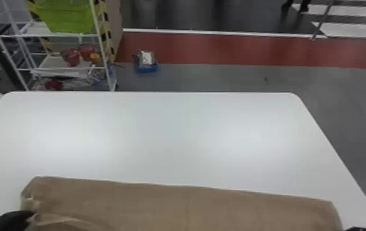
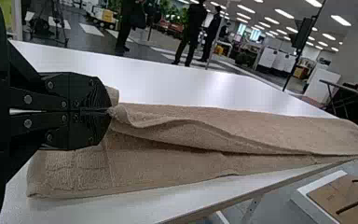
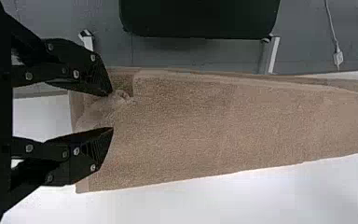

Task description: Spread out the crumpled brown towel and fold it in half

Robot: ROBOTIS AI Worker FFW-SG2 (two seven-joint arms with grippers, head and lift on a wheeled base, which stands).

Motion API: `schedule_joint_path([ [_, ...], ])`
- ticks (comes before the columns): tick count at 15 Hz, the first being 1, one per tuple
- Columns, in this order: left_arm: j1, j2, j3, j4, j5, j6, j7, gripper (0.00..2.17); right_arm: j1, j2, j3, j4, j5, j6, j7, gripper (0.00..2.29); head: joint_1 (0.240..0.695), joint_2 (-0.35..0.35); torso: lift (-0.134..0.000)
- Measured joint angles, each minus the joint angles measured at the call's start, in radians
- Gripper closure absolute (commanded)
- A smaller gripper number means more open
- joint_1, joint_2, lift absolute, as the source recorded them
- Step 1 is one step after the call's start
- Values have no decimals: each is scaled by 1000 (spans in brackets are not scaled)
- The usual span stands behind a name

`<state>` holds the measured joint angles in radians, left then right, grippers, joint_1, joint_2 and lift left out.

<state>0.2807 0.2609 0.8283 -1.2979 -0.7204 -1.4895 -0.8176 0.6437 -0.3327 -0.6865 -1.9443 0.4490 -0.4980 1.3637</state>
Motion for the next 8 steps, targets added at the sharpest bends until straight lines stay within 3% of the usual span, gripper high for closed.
schedule_joint_path([
  [4,1,0,0,0,-2,-2,0,1548,4,0,-16,-12,-42,20,0,49,695,-76,-123],
  [8,5,0,0,0,-3,-2,0,1548,-17,-11,-71,-48,-186,215,0,60,695,-113,-123],
])
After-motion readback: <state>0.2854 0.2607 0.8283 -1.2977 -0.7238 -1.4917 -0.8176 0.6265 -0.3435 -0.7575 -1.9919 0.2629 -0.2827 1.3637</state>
